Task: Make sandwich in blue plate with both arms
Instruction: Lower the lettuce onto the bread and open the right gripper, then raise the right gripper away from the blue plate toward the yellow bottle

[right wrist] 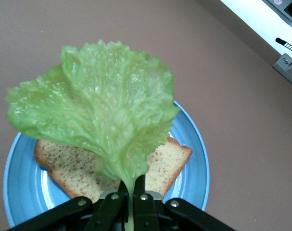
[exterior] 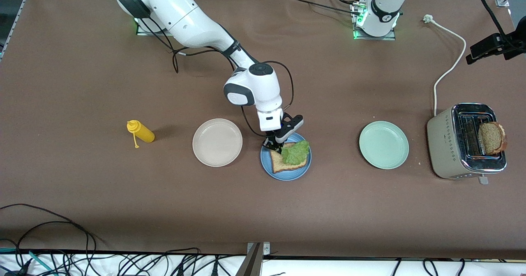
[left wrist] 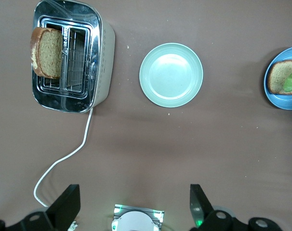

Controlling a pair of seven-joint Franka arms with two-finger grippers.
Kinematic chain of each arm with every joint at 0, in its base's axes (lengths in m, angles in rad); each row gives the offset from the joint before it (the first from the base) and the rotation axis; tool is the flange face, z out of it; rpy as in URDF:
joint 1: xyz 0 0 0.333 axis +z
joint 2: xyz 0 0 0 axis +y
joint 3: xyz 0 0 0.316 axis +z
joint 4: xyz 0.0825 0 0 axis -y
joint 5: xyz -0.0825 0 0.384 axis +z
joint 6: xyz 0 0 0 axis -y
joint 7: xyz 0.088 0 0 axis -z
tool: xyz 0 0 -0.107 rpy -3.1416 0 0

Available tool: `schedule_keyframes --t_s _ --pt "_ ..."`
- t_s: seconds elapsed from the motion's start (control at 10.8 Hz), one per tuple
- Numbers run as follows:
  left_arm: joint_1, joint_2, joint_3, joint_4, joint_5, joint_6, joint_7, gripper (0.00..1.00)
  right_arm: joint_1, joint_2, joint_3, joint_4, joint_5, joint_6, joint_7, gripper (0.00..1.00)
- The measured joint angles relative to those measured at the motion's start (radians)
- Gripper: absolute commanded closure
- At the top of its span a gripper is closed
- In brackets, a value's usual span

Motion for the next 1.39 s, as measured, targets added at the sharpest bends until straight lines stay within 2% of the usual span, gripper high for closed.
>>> schedule_keyframes --t_s 0.09,0.37,0.56,1.02,1.39 --pt "0.0 0.0 0.0 0.0 0.0 0.0 -0.001 0.0 0.0 0.0 -0.001 0.001 0.0 0.001 0.0 0.3" --pt "-0.006 0.0 -0.015 0.0 0.0 0.0 -0.018 0.0 0.0 0.0 -0.001 0.002 0.0 0.004 0.0 0.19" --pt "-0.006 0.0 -0.014 0.002 0.0 0.0 -0.023 0.0 0.001 0.0 -0.001 0.003 0.0 0.004 0.0 0.02" --pt "-0.003 -0.026 -0.013 0.001 0.0 0.029 -0.029 0.0 -0.002 -0.005 -0.002 0.026 0.024 0.005 0.0 0.0" --pt "-0.002 -0.026 -0.011 0.001 0.0 0.029 -0.03 0.0 -0.03 -0.098 -0.009 0.008 0.096 -0.062 -0.001 0.0"
